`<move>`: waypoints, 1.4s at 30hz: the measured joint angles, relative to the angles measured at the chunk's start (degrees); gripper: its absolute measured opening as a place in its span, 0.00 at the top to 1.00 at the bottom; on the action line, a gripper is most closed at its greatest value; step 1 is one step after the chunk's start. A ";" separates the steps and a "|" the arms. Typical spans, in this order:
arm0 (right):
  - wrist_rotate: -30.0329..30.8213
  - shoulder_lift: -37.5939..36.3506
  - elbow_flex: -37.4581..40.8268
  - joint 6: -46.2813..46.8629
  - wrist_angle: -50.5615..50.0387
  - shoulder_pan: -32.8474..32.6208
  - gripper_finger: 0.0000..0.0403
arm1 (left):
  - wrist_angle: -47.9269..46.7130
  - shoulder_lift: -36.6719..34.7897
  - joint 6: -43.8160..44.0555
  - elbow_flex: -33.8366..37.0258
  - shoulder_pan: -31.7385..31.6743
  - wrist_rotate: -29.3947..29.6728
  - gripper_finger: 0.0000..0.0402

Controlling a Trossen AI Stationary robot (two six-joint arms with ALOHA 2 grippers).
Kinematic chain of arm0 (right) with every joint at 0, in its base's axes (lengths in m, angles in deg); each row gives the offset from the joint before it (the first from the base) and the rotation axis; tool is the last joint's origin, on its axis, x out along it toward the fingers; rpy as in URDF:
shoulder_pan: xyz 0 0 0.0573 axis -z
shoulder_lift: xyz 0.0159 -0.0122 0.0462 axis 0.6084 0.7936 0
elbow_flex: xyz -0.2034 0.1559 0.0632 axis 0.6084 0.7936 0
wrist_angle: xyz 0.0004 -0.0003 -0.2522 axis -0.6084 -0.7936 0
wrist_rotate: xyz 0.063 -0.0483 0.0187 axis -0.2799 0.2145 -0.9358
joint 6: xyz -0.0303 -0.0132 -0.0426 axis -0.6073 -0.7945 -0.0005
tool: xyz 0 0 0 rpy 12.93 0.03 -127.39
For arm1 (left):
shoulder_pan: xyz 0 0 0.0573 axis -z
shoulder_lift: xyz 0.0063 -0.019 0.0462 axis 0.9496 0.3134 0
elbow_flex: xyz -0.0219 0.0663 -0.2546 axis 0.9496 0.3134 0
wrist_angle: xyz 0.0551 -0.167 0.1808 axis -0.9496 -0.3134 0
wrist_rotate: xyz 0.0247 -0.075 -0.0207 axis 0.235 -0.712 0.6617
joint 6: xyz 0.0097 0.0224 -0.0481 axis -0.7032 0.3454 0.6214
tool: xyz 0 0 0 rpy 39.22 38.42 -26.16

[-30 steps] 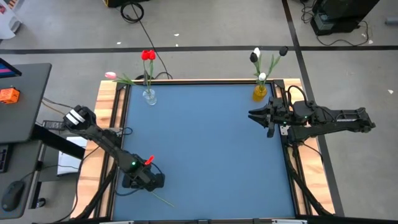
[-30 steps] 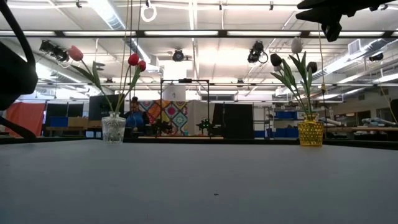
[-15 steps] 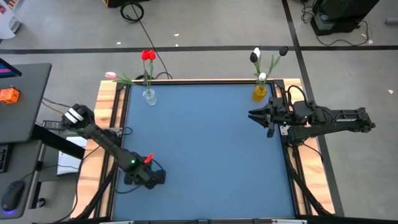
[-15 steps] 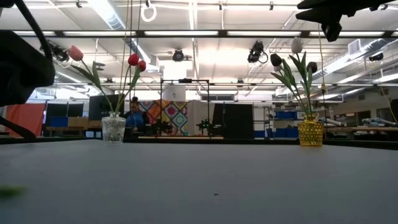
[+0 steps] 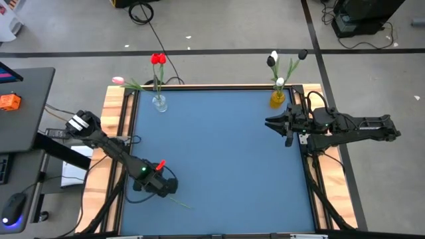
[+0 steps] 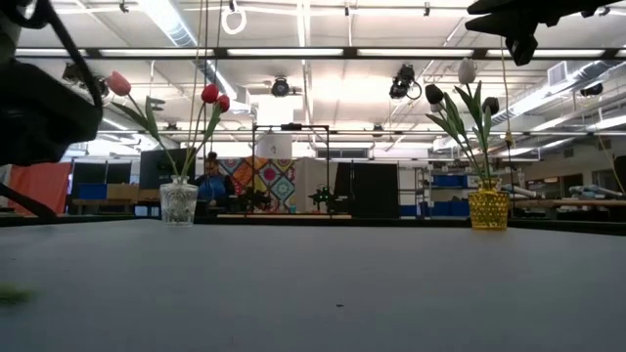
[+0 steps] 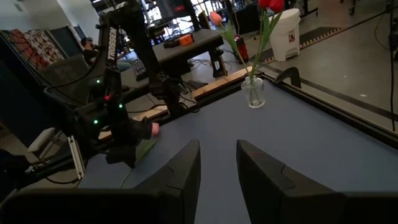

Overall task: Sort flowers into vase by color
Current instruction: Put the pink tulip into the transparent vase

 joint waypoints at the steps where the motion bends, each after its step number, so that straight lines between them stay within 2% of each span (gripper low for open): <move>1: 0.00 0.00 0.00 -0.01 0.00 -0.01 0.72 | -0.15 0.00 -2.28 -0.12 -0.38 0.32 0.75; 5: -0.01 0.02 0.00 -0.01 0.00 0.00 0.72 | -0.22 0.00 -11.61 -1.33 -2.07 1.66 0.83; 8: 0.00 0.02 0.00 0.00 0.00 -0.01 0.72 | -1.68 0.00 -15.43 -2.10 -2.87 1.77 0.88; 11: 0.01 0.02 0.00 -0.01 0.00 0.00 0.72 | -2.76 0.00 -15.11 -2.27 -2.34 0.69 0.90; 15: 0.00 0.00 0.00 -0.02 0.00 0.00 0.72 | -4.85 0.00 -10.53 -2.29 -0.72 -1.65 0.90; 18: -0.02 0.00 0.00 0.01 0.00 -0.02 0.72 | -5.77 0.00 -5.14 -2.27 0.07 -1.57 0.84; 21: 0.00 0.00 0.00 -0.01 0.00 -0.01 0.72 | -5.67 0.00 0.37 -2.06 0.57 -0.05 0.75; 27: -0.02 0.00 0.00 0.00 0.00 0.00 0.72 | -4.33 0.09 3.17 -1.92 0.54 4.28 0.54; 31: 0.00 0.00 0.00 -0.02 0.00 -0.02 0.72 | -2.52 0.14 5.38 -0.49 0.54 6.10 0.51; 36: 0.00 0.02 0.00 -0.01 -0.02 -0.02 0.72 | 0.05 -0.07 5.81 1.62 0.54 6.01 0.59; 42: -0.02 0.00 0.00 0.01 0.00 -0.02 0.72 | -0.42 -0.02 4.50 1.77 0.50 5.60 0.80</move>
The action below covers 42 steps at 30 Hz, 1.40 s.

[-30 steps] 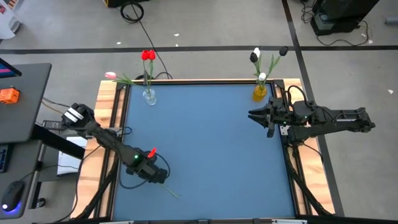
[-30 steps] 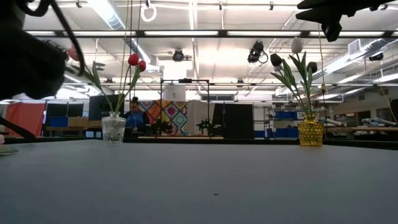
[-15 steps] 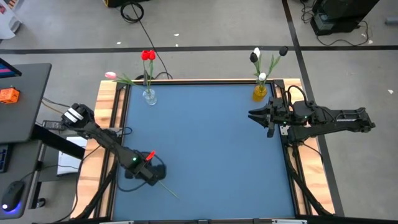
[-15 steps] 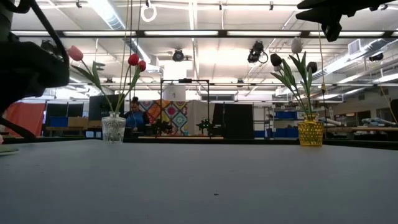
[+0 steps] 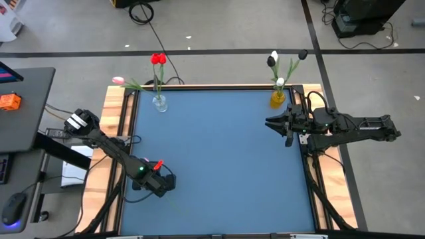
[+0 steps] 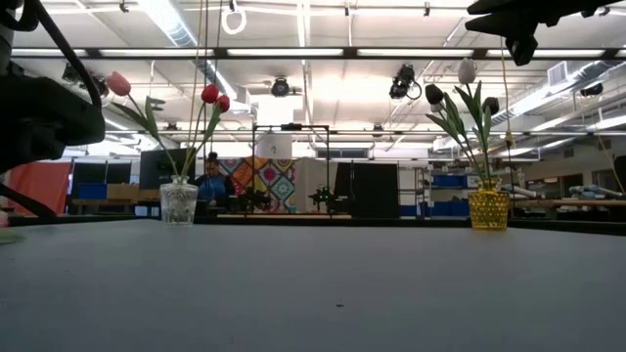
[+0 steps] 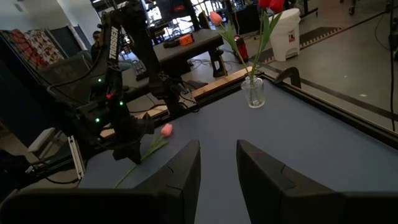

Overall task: Sort flowers into vase by color
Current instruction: Put the pink tulip into the transparent vase

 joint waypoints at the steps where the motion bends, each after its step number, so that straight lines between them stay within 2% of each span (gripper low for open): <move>1: 0.02 0.02 0.00 0.00 0.00 0.01 0.72 | -0.05 0.01 -0.18 -0.01 0.00 -0.05 0.85; 5: 0.02 0.00 0.00 -0.02 0.00 0.00 0.72 | -0.80 0.08 -1.21 -1.39 -0.11 0.32 0.98; 12: 0.02 0.00 0.00 -0.02 -0.02 0.02 0.72 | -1.89 0.26 -6.77 -4.12 -0.72 2.26 0.99; 17: 0.02 0.00 0.00 0.00 0.00 0.02 0.72 | -2.78 -0.60 -12.77 -6.72 -1.08 6.58 1.00; 25: 0.00 0.01 0.02 -0.01 0.00 0.00 0.72 | -9.98 -3.68 -22.30 -12.22 -1.38 14.50 1.00; 34: 0.02 0.00 0.02 0.00 -0.01 0.02 0.72 | -21.15 -4.37 -33.22 -20.60 -0.95 30.03 1.00; 42: 0.00 0.00 0.02 -0.02 -0.02 0.02 0.72 | -31.72 -7.32 -34.68 -25.45 -1.06 49.74 1.00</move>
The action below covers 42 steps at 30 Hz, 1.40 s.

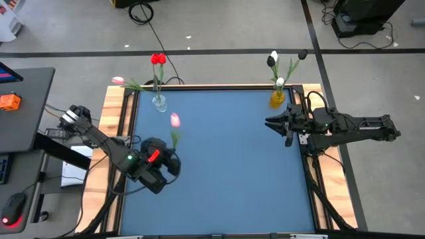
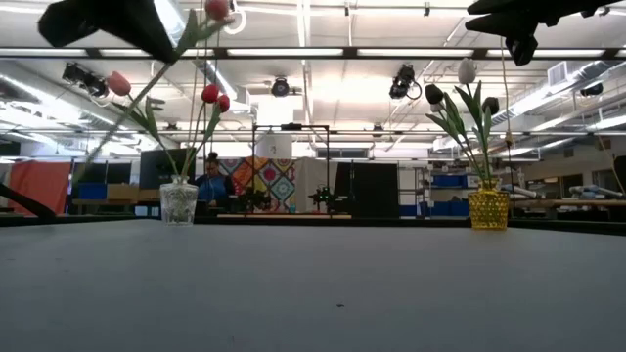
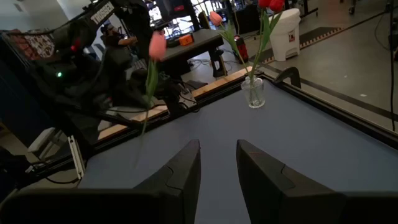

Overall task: Sort flowers into vase by color
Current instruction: Put the pink tulip into the transparent vase

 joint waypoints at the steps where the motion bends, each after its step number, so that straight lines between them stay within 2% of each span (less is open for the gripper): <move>1: 0.02 0.00 -0.02 0.02 0.00 0.00 0.72 | -0.93 -1.02 0.42 0.09 -0.20 2.38 1.00; 6: 0.01 0.00 -0.01 0.02 0.00 0.00 0.72 | -11.34 -7.62 0.78 0.12 -2.76 12.29 1.00; 13: 0.00 0.00 0.00 0.02 0.00 -0.01 0.72 | -27.43 -19.88 0.56 0.14 -13.84 25.05 1.00; 17: 0.01 0.00 -0.01 0.01 0.00 0.00 0.72 | -27.78 -24.11 -8.27 0.14 -21.71 34.78 1.00; 20: 0.02 0.00 0.00 0.01 0.00 -0.02 0.72 | -27.66 -25.24 -11.98 0.14 -27.54 38.03 1.00; 24: 0.01 0.00 0.00 0.01 0.00 -0.01 0.72 | -25.77 -25.17 -12.17 0.14 -33.67 37.47 1.00; 27: 0.02 0.00 0.00 0.00 0.00 0.00 0.72 | -15.57 -25.14 -17.90 0.16 -36.70 34.86 1.00; 30: 0.00 0.00 0.00 0.00 0.01 0.00 0.72 | 1.67 -23.78 -37.54 0.16 -39.28 31.76 1.00; 33: 0.01 0.00 -0.01 0.02 0.00 0.00 0.72 | 18.03 -21.27 -59.51 0.16 -43.03 25.68 1.00; 35: 0.01 0.00 0.00 0.01 0.00 -0.01 0.72 | 25.22 -19.91 -68.29 0.16 -46.20 20.80 1.00; 37: 0.02 0.00 0.00 0.01 0.01 0.00 0.72 | 28.15 -18.56 -72.18 0.16 -49.95 15.85 1.00; 39: 0.00 0.00 0.00 0.02 0.00 0.00 0.72 | 27.20 -17.60 -71.47 0.31 -53.84 12.75 1.00; 42: 0.00 0.00 0.00 0.00 0.00 0.00 0.72 | 28.25 -17.71 -70.92 3.94 -59.80 12.05 1.00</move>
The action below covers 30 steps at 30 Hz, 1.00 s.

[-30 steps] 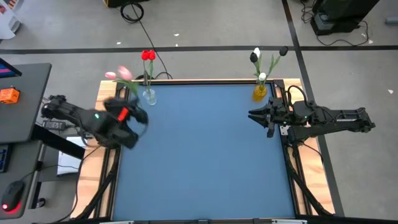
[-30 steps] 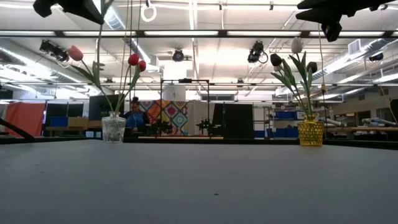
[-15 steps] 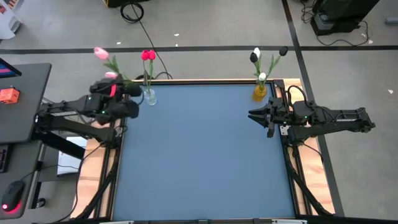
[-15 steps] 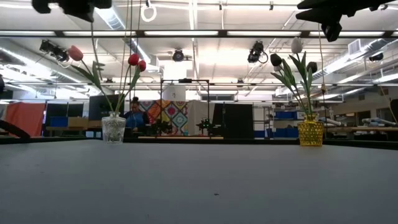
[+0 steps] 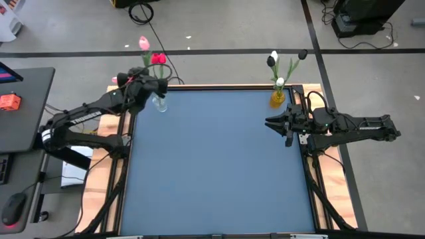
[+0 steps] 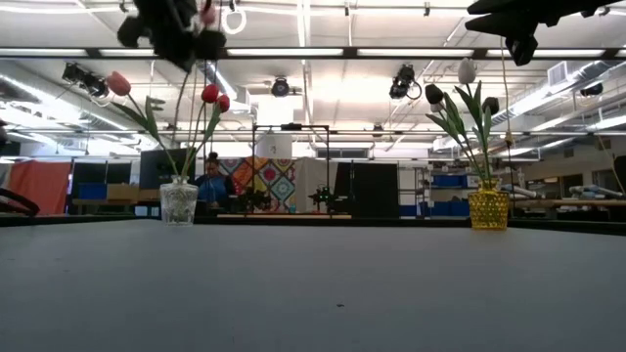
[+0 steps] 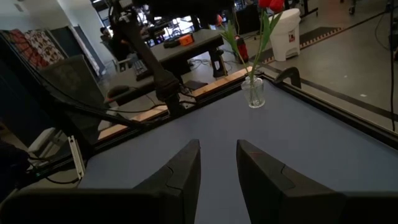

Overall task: Sort flowers into vase by color
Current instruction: Put the pink tulip into the transparent vase

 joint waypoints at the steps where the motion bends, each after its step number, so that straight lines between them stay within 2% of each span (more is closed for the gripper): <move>1: 0.01 0.00 0.00 0.02 0.01 -0.01 0.72 | 1.63 -0.23 -0.15 1.83 -1.64 -0.73 1.00; 6: 0.01 0.00 -0.01 0.02 0.00 -0.02 0.72 | 17.04 -1.48 -3.85 10.78 -5.17 -10.88 1.00; 10: 0.02 0.00 0.00 0.02 0.00 0.00 0.72 | 23.81 -1.53 -8.35 13.06 -5.47 -11.67 1.00; 14: 0.02 0.00 0.00 0.00 0.02 -0.02 0.72 | 24.11 -1.58 -9.44 13.10 -6.56 -12.83 1.00; 17: 0.01 0.00 -0.01 0.01 0.00 -0.01 0.72 | 17.53 -2.40 -9.08 10.35 -6.62 -16.13 1.00; 19: 0.00 0.00 0.00 0.01 0.01 -0.01 0.72 | 16.61 -2.79 -9.24 8.43 -6.60 -15.77 1.00; 30: 0.00 0.00 0.00 0.02 0.02 -0.02 0.72 | 16.03 -2.36 -8.06 10.95 -12.38 -18.25 1.00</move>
